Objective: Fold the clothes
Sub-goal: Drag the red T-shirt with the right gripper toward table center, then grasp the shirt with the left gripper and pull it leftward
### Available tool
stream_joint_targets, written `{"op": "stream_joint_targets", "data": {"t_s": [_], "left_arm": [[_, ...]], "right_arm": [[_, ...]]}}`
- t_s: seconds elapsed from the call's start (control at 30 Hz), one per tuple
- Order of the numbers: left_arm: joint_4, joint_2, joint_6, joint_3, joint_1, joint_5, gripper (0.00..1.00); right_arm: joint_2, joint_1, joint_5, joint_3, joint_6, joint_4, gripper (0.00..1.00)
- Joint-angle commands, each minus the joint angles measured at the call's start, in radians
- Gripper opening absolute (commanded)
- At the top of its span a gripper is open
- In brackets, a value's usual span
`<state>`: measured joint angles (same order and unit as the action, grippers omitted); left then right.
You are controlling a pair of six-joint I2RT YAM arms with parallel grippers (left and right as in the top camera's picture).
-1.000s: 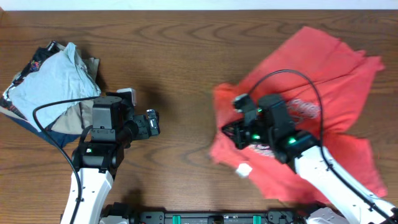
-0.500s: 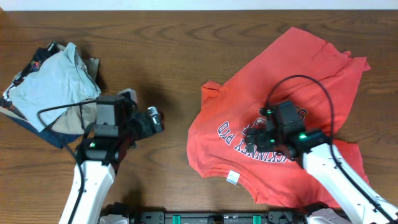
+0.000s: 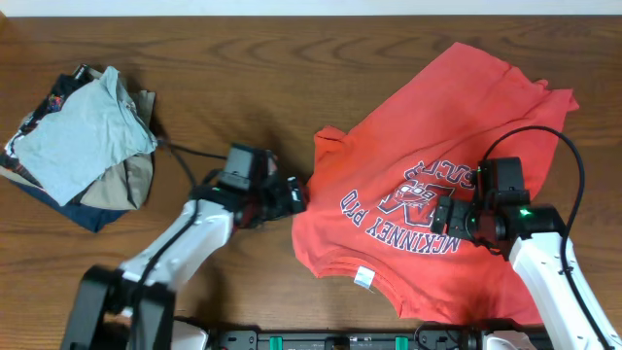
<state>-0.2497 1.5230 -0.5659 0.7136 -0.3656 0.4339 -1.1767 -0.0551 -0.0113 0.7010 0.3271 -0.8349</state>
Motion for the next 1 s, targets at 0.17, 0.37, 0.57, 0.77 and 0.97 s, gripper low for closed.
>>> {"op": "stream_joint_targets", "data": {"t_s": [0.17,0.37,0.57,0.77,0.97], "left_arm": [[0.114,0.108,-0.071,0.011,-0.126,0.025,0.20],[0.132,0.100,-0.037,0.034,-0.068,-0.089,0.06],[0.132,0.097,0.023,0.214,0.139,-0.098,0.06],[0.131,0.099,0.023,0.467,0.329,-0.139,0.32],[-0.055,0.098,0.023,0.518,0.384,0.023,0.98]], "right_arm": [[0.010,0.016,0.076,0.018,-0.025,-0.040,0.99],[0.010,0.017,0.105,0.018,0.003,-0.053,0.99],[0.010,0.017,0.109,0.018,0.018,-0.054,0.99],[0.010,0.017,0.108,0.018,0.063,-0.027,0.99],[0.010,0.017,0.097,0.018,0.069,0.018,0.99]]}}
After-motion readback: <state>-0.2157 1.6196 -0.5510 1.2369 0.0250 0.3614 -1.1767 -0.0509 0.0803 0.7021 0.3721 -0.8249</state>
